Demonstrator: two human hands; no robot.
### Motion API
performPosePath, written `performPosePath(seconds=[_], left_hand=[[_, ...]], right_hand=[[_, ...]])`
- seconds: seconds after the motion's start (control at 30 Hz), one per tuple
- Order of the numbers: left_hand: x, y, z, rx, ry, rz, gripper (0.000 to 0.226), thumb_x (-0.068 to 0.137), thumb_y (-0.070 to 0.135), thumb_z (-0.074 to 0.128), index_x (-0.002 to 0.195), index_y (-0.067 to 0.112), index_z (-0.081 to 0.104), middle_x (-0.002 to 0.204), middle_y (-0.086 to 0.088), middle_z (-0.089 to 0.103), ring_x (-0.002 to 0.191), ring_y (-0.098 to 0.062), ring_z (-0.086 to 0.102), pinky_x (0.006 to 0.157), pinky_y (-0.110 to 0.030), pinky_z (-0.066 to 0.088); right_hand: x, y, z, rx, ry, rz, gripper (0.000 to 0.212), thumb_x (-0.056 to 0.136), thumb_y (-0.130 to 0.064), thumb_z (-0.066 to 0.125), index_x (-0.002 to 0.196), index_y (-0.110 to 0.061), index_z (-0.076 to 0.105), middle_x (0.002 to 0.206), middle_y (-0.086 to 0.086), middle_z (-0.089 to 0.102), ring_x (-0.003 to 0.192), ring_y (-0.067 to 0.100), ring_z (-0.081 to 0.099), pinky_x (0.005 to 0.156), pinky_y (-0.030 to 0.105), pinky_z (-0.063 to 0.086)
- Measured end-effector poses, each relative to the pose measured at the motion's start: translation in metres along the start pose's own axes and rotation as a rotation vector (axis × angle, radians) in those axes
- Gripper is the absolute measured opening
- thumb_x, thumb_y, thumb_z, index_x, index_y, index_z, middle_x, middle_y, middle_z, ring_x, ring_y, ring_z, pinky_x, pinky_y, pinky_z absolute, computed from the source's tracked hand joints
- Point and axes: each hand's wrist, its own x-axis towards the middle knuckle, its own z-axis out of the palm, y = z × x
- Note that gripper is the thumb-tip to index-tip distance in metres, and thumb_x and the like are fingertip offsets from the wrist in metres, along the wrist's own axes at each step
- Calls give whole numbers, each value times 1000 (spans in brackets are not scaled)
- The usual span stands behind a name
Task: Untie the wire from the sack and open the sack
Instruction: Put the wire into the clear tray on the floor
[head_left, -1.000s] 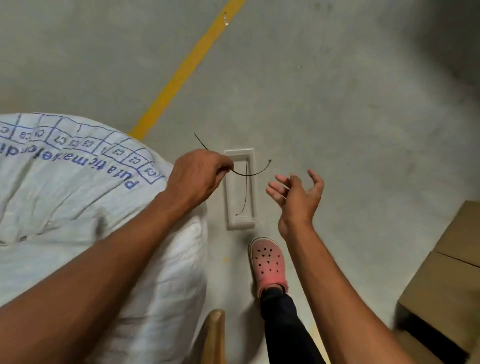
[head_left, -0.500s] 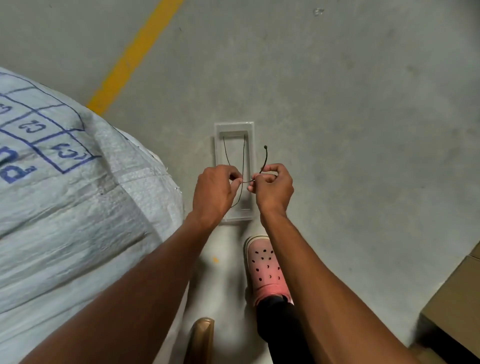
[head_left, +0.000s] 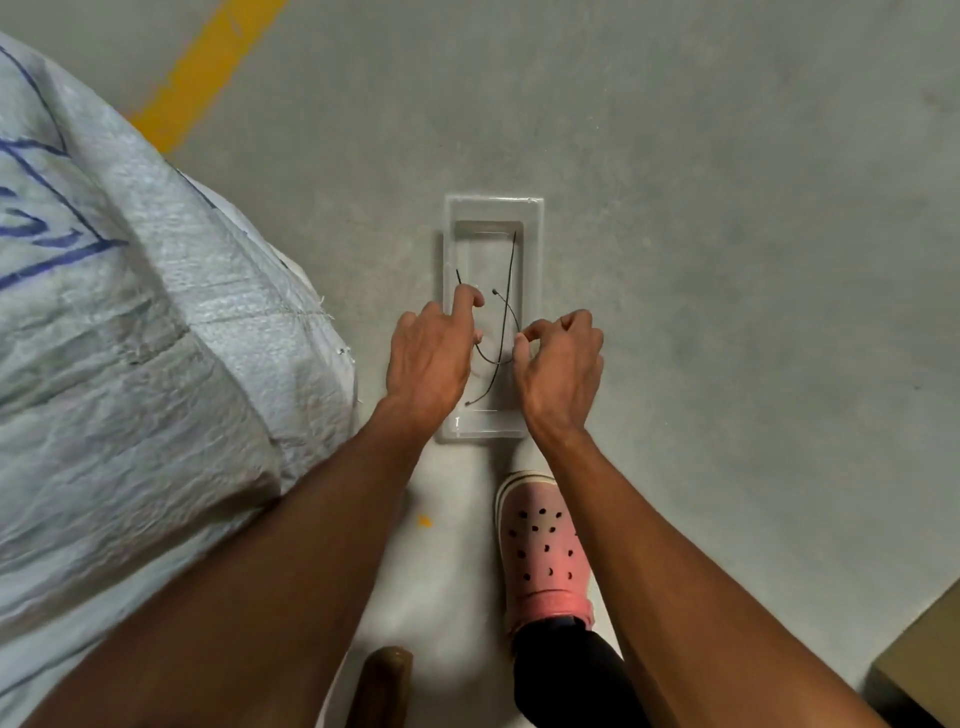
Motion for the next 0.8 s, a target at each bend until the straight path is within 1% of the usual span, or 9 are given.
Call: performPosePath(seconds=[0.07,0.17,0.27,0.3,0.37,0.43,0.57,0.7,0.8], left_hand=[[2,-2,3,73,14,-7,29,104,30,62,131,23,52,102,-12,70,79,-27,51,78,-37,38],[7,-7,8,204,54,59,21,99,34,68,118,26,65,104,-6,70,96,-27,57,83,-41,38],[12,-10,14,217,94,86,35,91,31,78,124,28,68,127,-6,59,113,-30,55,88,-45,41],[13,-10,15,232,91,79,44,91,31,78,134,30,64,139,-7,53,122,-31,52,92,-47,41],[14,-11,19,303,62,74,65,94,34,72,153,33,45,166,-9,30,146,-35,37,107,-53,37],[14,-11,22,328,59,63,77,96,36,70,161,33,29,176,-6,10,158,-36,19,119,-60,28],[12,-11,23,305,98,64,81,96,46,68,161,29,24,177,-6,6,162,-33,11,125,-61,21],[10,-11,22,263,135,91,91,99,49,63,167,28,6,177,-5,2,163,-30,4,128,-61,16],[9,-10,20,201,142,94,92,100,47,61,168,27,2,178,-5,0,163,-29,0,129,-59,12]], right_hand=[[3,1,6,-28,-1,-43,17,101,-26,67,104,-14,78,114,9,55,108,31,54,84,41,48],[7,2,13,-34,7,-49,17,101,-26,68,102,-13,78,115,9,56,107,31,55,80,43,53],[7,2,18,-27,11,-60,16,100,-25,69,102,-11,76,117,10,56,107,31,55,78,46,56],[7,3,19,-30,11,-66,16,100,-25,70,103,-11,76,118,10,57,108,31,55,79,46,57],[7,4,19,-40,4,-76,16,101,-27,70,104,-12,76,120,10,57,108,29,55,80,46,58],[7,6,19,-56,-5,-86,16,101,-27,70,105,-13,76,122,10,57,110,29,56,82,47,58],[4,10,19,-21,29,-107,16,101,-26,69,113,-17,75,145,13,54,129,34,54,95,49,53],[-1,17,17,62,28,-162,38,104,-24,60,142,-26,59,168,15,32,147,36,43,109,55,46],[-3,22,13,79,-13,-202,51,104,-22,56,154,-31,48,175,13,20,154,37,34,116,61,42]])
